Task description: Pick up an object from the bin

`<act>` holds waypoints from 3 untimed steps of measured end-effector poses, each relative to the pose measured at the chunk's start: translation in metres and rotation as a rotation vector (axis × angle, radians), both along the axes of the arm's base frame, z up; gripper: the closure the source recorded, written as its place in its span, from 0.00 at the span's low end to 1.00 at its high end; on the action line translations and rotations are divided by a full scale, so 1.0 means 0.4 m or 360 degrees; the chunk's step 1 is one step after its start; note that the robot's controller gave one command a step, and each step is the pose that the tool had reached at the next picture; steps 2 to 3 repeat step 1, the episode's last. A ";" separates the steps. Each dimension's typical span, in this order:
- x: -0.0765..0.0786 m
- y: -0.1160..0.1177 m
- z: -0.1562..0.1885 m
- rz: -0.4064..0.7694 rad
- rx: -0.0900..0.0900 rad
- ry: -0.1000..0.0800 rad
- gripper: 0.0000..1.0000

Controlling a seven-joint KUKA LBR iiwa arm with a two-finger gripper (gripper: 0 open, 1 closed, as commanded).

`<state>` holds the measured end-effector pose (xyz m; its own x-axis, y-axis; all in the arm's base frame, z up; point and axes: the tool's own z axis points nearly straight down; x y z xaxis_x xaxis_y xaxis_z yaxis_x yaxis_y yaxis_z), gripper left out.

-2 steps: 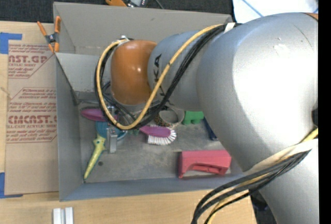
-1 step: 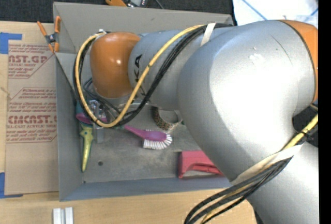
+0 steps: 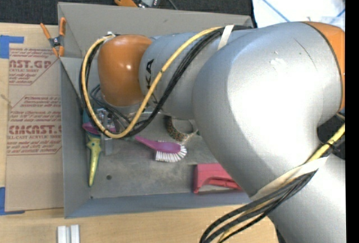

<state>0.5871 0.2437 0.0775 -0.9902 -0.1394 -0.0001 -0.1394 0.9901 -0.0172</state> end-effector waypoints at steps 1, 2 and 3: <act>-0.006 -0.002 0.051 -0.0002 -0.0001 0.0006 1.00; -0.006 -0.002 0.051 -0.0002 -0.0001 0.0006 1.00; -0.006 -0.002 0.051 -0.0002 -0.0001 0.0006 1.00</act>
Offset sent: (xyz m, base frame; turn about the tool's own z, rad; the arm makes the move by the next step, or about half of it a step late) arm -0.0022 -0.0010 0.0571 0.0002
